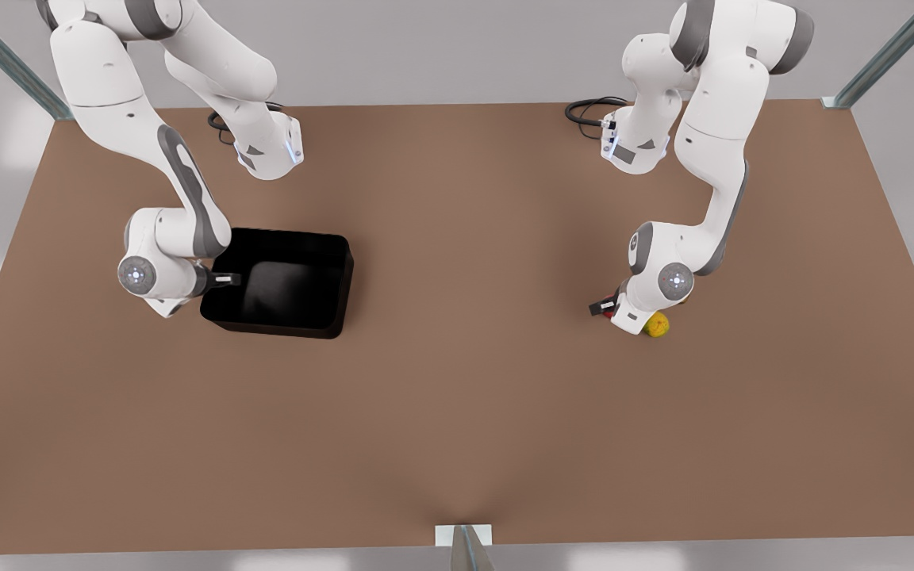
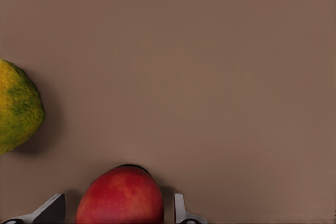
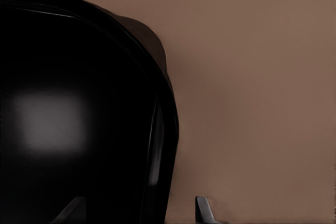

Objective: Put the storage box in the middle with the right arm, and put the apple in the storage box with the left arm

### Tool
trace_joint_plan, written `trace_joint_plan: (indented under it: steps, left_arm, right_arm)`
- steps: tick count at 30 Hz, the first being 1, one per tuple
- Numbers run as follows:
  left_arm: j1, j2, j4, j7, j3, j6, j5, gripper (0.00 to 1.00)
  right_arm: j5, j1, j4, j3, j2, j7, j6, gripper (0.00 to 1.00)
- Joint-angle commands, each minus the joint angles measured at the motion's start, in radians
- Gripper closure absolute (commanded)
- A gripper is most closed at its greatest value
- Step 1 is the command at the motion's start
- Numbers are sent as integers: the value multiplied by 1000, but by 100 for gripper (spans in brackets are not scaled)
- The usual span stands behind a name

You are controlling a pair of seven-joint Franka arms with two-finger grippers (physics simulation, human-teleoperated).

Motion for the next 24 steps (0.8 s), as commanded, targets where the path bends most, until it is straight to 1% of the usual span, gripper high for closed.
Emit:
trace_joint_plan:
  steps: [1,11,14,17,19,21,22,23,24]
  left_arm:
    - [0,0,-1,0,0,0,0,0]
    - [-1,-3,-1,0,0,-2,2,0]
    - [-1,0,1,0,0,0,2,0]
    - [-3,-2,-1,0,0,-2,2,0]
    - [-3,-3,-1,0,0,-3,2,0]
    - [-3,-3,1,0,0,-3,2,0]
    - [-3,-3,-1,0,0,-3,2,4]
    - [-3,-2,-1,0,0,-3,2,19]
    - [-3,-3,-1,0,0,-3,2,23]
  right_arm:
    - [0,0,0,0,0,0,-1,79]
    - [1,3,5,0,2,5,-2,79]
    - [1,11,8,2,-20,15,-8,79]
    - [7,14,18,23,-69,19,-59,79]
    - [15,12,83,80,-87,65,-148,79]
    - [90,15,107,129,-103,83,-165,79]
    - [121,17,132,153,-103,97,-188,79]
    - [142,20,156,178,-101,124,-209,79]
    - [156,22,201,207,-91,158,-254,79]
